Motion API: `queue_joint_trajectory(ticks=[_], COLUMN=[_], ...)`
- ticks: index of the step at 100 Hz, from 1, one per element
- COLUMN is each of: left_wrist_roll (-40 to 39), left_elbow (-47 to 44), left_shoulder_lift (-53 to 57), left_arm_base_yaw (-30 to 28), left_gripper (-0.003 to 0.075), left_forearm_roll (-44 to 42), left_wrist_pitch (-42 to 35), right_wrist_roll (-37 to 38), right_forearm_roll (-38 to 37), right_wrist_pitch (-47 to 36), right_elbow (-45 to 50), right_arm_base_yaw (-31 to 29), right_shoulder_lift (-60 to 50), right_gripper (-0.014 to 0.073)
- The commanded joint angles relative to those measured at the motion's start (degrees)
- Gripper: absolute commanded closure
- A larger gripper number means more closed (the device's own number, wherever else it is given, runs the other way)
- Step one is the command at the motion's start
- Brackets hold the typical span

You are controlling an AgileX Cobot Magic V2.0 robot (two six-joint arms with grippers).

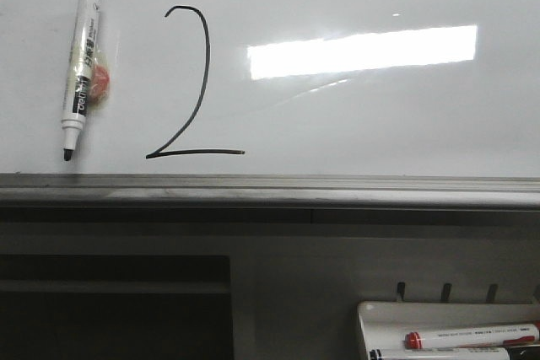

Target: Write number 2 on whiteboard

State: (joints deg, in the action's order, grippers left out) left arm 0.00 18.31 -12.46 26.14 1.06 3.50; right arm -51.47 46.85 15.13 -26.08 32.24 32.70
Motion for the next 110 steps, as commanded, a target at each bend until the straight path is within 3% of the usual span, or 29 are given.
queue_joint_trajectory(ticks=[1,19,33,49,67,110], left_wrist_roll=[0.0,0.0,0.0,0.0,0.0,0.0], left_elbow=[-1.6,-8.7,-14.0,-19.0,-19.0,-19.0], left_shoulder_lift=[3.5,11.7,14.1,14.2,14.2,14.2], left_arm_base_yaw=[-4.7,-15.5,-19.5,-20.3,-20.3,-20.3], left_gripper=[0.0741,0.0741,0.0741,0.0741,0.0741,0.0741], left_forearm_roll=[-0.6,-1.8,-2.7,-5.3,-5.4,-5.1], left_wrist_pitch=[-2.7,0.9,0.2,0.5,12.0,11.5], right_wrist_roll=[0.0,0.0,0.0,0.0,0.0,0.0], right_forearm_roll=[1.1,1.1,1.1,1.1,1.1,1.1], right_wrist_pitch=[-2.7,-2.7,-2.7,-2.7,-2.7,-2.7], right_elbow=[-1.5,-1.5,-1.5,-1.5,-1.5,-1.5], right_arm_base_yaw=[-0.3,-0.3,-0.3,-0.3,-0.3,-0.3], right_shoulder_lift=[-0.2,-0.2,-0.2,-0.2,-0.2,-0.2], right_gripper=[0.0654,0.0654,0.0654,0.0654,0.0654,0.0654])
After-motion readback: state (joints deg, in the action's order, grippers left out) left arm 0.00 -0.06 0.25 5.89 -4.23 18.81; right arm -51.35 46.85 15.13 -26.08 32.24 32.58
